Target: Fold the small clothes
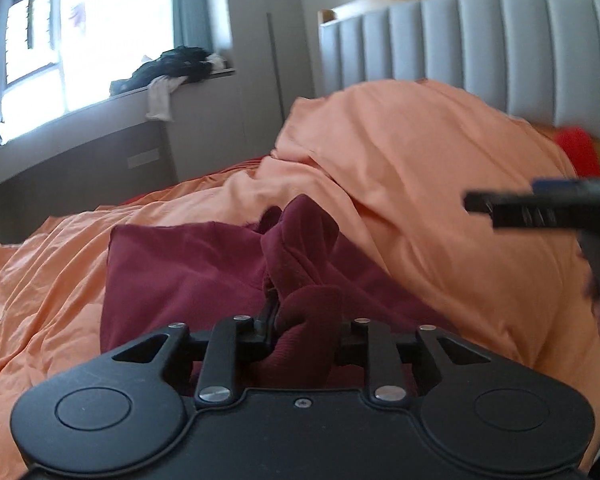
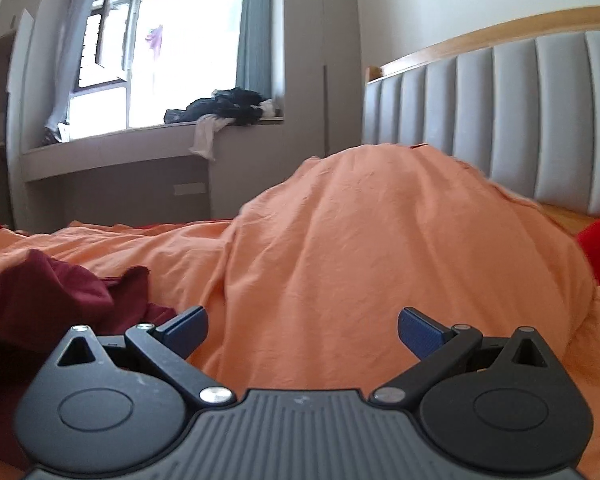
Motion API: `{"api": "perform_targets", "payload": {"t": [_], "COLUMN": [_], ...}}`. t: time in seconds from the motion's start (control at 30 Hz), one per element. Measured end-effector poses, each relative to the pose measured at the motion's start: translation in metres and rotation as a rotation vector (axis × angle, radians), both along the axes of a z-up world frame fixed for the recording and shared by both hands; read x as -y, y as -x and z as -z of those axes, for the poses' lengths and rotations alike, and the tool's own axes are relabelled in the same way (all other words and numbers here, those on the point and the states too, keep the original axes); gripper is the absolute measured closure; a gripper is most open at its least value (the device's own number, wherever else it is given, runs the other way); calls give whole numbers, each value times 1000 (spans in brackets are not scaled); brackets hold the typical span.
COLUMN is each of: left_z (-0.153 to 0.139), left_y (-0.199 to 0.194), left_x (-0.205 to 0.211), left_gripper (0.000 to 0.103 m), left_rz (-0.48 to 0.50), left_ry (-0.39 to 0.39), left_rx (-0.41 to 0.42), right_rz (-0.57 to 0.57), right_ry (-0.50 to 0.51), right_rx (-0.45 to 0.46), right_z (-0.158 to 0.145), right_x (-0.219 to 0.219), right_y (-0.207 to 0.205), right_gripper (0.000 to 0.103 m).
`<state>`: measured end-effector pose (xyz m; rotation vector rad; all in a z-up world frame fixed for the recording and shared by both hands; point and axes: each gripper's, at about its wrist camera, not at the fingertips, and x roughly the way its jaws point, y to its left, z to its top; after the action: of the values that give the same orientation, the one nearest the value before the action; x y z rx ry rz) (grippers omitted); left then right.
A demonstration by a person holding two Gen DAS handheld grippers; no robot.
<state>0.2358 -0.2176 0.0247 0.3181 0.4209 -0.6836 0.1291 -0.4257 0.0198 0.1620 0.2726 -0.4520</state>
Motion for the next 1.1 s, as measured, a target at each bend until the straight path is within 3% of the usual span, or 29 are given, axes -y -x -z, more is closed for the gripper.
{"api": "perform_targets", "payload": {"t": [0.17,0.27,0.47,0.63,0.7,0.93,1.1], "left_z": [2,-3,-8,-2,1,5,8], "left_y": [15,24,47,48,44,45,49], "left_x": [-10,-17,-33,-47,-52,-59,-57], "left_gripper": [44,27,17,18,21,40,51], "left_rz": [67,67,61,26,11,0,1], "left_ry": [22,33,-43,-141,-168,-222,-262], "left_rx": [-16,21,159,200,193,218,254], "right_rz": [-131,-225,-353,-487,-523,-539,-558], "right_ry": [-240,-375,-532,-666,-686,-505,-432], "right_rx": [45,59,54,105,104,38,-71], "right_z": [1,8,14,18,18,15,29], "right_x": [14,19,14,10,9,-12,-29], "right_y": [-12,-21,-42,-60,-74,-119,-143], "right_gripper": [0,0,0,0,6,52,56]}}
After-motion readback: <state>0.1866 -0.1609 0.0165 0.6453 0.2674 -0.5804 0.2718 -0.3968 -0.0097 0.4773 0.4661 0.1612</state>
